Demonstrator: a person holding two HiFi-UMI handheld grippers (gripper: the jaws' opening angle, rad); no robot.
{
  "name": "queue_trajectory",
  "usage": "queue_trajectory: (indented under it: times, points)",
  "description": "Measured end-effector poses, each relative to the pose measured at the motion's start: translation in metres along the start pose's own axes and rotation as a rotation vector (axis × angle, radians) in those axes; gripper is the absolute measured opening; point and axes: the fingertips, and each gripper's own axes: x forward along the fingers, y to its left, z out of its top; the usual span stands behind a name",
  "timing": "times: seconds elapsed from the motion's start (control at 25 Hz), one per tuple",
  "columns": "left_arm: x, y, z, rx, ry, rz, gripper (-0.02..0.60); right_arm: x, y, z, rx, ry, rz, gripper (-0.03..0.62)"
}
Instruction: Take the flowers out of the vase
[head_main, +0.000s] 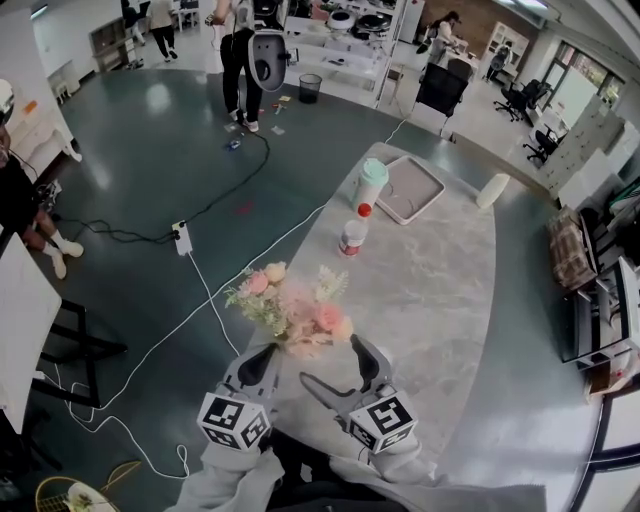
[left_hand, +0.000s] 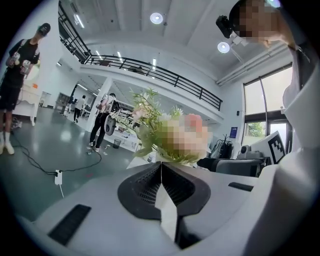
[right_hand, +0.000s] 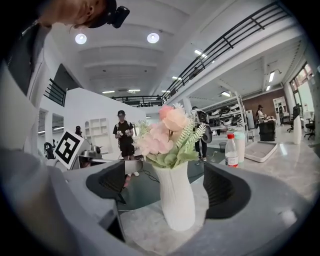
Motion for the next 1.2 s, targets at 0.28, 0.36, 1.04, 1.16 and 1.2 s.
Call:
queue_trajectory:
  times: [0.28,0.36,1.04,1.16,1.2]
  points:
    - [0.001,0.014,-0.008,0.004,0.014,0.032,0.005,0.018,0.003,0.003,-0.046,-0.006,0.017,0.488]
    - [0.003,0.016,-0.008,-0.001,0.011,0.037,0.005,0.020,0.003,0.007,-0.060,-0.019,0.007,0.488]
    - [0.034,0.013,0.016,0.010,-0.061,-0.037,0.005,0.042,-0.002,0.023,-0.147,-0.070,-0.011,0.488]
    - [0.032,0.012,0.017,0.017,-0.063,-0.059,0.005,0.046,0.008,0.026,-0.167,-0.064,0.002,0.488]
    - [0.032,0.011,0.018,0.017,-0.064,-0.065,0.005,0.047,0.009,0.027,-0.169,-0.069,0.005,0.488]
